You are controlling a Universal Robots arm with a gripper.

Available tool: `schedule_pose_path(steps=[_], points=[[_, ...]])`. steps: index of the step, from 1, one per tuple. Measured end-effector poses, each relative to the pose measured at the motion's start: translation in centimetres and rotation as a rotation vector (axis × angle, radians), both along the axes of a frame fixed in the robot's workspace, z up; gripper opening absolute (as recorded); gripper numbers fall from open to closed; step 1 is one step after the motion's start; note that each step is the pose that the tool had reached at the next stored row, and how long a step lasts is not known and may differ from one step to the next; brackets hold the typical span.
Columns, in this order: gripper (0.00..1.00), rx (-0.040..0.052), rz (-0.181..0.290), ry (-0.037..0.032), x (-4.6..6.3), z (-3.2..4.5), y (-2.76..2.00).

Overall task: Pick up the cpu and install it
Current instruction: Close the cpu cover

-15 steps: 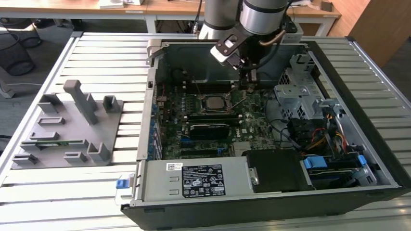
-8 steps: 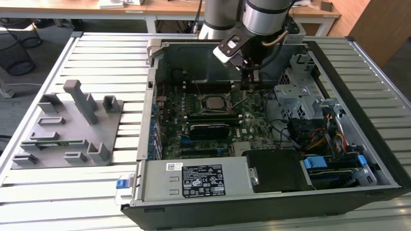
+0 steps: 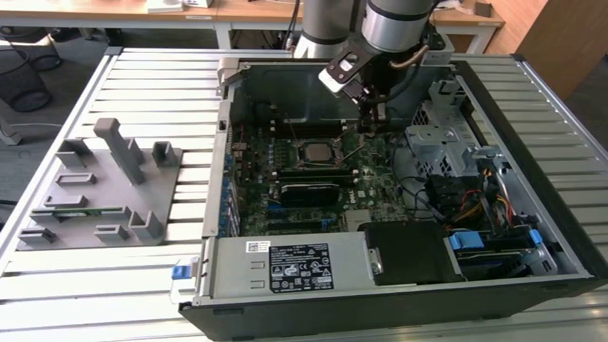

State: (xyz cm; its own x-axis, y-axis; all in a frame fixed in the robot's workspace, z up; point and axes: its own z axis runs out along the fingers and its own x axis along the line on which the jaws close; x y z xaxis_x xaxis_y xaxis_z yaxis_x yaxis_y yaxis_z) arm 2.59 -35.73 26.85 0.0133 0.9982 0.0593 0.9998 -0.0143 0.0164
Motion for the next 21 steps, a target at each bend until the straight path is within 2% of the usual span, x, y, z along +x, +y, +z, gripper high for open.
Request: schedule_pose_path(steps=[7, 15, 19, 21], points=[[0.11, 0.0002, 0.0, -0.0001, 0.1, -0.06, 0.23], [0.11, 0.0, 0.0, 0.0004, 0.9, -0.3, 0.49], [0.11, 0.0, 0.015, 0.0005, 1.0, -0.44, 0.58], [0.11, 0.0, 0.017, 0.0039, 1.4, -0.49, 0.63]])
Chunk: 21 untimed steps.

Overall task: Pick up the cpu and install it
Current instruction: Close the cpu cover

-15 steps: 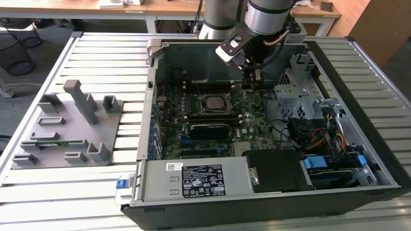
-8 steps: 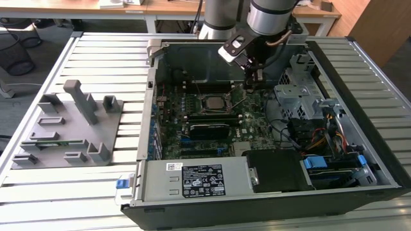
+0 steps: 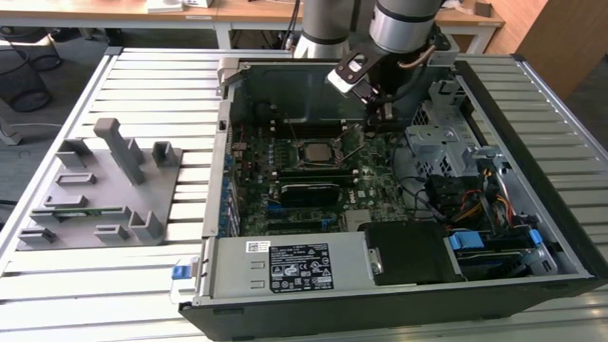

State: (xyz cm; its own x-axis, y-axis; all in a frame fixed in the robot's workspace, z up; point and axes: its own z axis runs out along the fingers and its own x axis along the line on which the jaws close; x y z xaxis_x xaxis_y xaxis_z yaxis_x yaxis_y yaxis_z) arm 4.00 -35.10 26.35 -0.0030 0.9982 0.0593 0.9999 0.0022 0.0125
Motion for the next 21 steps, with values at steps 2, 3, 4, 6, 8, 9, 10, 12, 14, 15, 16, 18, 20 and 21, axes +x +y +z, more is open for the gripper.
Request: schedule_pose_path(steps=[2, 3, 4, 6, 8, 9, 10, 12, 14, 15, 16, 18, 20, 21], points=[[0.11, 0.0002, 0.0, 0.0061, 0.6, -0.06, 0.06], [0.11, 0.0001, 0.0, 0.008, 0.8, -0.1, 0.09], [0.11, 0.0001, 0.0, 0.0093, 0.9, -0.15, 0.11], [0.11, 0.0001, 0.0, 0.0126, 1.2, -0.28, 0.18], [0.11, 0.0, 0.0, 0.0157, 1.4, -0.44, 0.25], [0.11, 0.0, 0.0, 0.0168, 1.4, -0.54, 0.28], [0.11, 0.0001, 0.0, 0.0176, 1.5, -0.65, 0.31], [0.11, 0.0001, 0.0, 0.0187, 1.5, -0.89, 0.35], [0.11, 0.0001, 0.0, 0.0195, 1.5, -1.14, 0.38], [0.11, 0.0001, 0.0, 0.0199, 1.5, -1.27, 0.39], [0.11, 0.0001, 0.0, 0.0202, 1.5, -1.39, 0.39], [0.11, 0.0, 0.0, 0.0205, 1.5, -1.67, 0.39], [0.11, 0.0003, 0.0, 0.0204, 1.5, -1.9, 0.39], [0.11, 0.0003, 0.0, 0.0204, 1.5, -1.97, 0.39]])
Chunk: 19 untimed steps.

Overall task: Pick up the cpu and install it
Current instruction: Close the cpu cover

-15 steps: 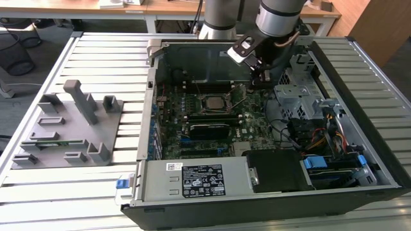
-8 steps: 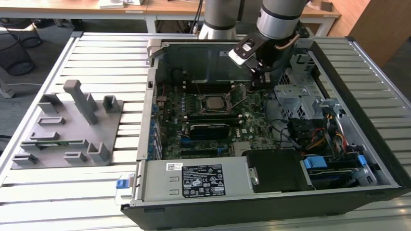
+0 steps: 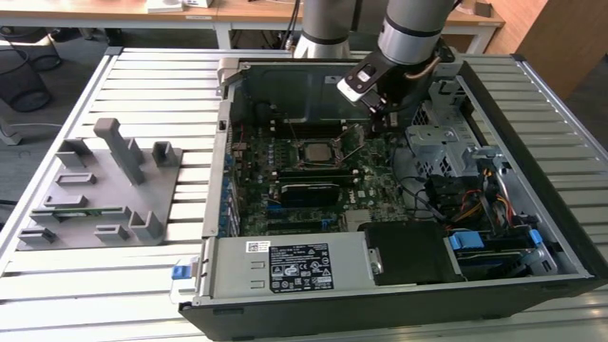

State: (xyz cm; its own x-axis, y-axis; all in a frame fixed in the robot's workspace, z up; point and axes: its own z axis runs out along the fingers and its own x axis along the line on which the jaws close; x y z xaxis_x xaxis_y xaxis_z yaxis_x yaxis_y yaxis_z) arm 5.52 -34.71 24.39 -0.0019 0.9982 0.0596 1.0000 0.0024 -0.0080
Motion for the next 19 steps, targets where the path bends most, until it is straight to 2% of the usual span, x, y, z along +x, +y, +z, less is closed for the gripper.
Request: schedule_pose_path(steps=[4, 7, 19], points=[[0.11, 0.0006, 0.0, 0.0002, -0.12, -0.09, -0.01], [0.11, 0.0044, 0.0, 0.0, -0.27, -0.13, 0.01], [0.11, 0.0043, 0.0, 0.0, -0.7, -0.14, 0.07]])
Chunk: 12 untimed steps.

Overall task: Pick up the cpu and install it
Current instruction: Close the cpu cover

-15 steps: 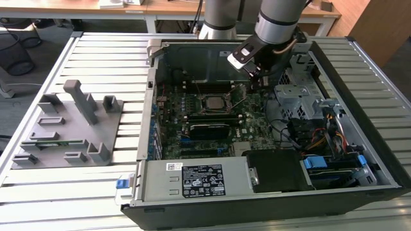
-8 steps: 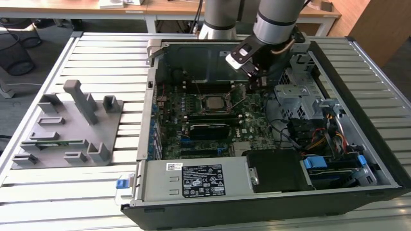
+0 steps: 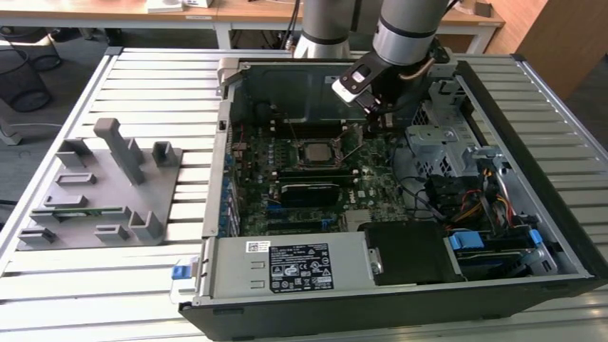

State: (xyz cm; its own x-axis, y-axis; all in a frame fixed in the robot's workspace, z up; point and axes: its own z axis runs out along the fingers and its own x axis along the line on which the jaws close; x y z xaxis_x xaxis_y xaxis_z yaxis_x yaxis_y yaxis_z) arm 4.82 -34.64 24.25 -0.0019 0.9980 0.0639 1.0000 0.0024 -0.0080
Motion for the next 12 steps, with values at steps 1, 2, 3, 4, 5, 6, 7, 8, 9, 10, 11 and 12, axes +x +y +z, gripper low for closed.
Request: schedule_pose_path(steps=[1, 2, 3, 4, 5, 6, 7, 8, 9, 10, 11, 12], points=[[0.11, 0.0, 0.0, 0.0, 0.0, 0.0, 0.0], [0.11, 0.0, 0.0, 0.0, 0.0, 0.0, 0.0], [0.11, 0.0, 0.0, 0.0, -0.01, 0.0, 0.0], [0.11, 0.0001, 0.0, 0.0, -0.05, 0.0, 0.0], [0.11, 0.0001, 0.0, 0.0, -0.1, 0.0, 0.0], [0.11, 0.0, 0.0, 0.0, -0.14, 0.0, 0.0], [0.11, 0.0, 0.0, 0.0, -0.19, 0.0, 0.0], [0.11, 0.0001, 0.0, 0.0, -0.25, 0.0, 0.0], [0.11, 0.0, 0.0, 0.0, -0.31, 0.0, 0.0], [0.11, 0.0, 0.0, 0.0, -0.39, 0.0, 0.0], [0.11, 0.0, 0.0, 0.0, -0.46, 0.0, 0.0], [0.11, 0.0, 0.0, 0.0, -0.54, 0.0, 0.0]])
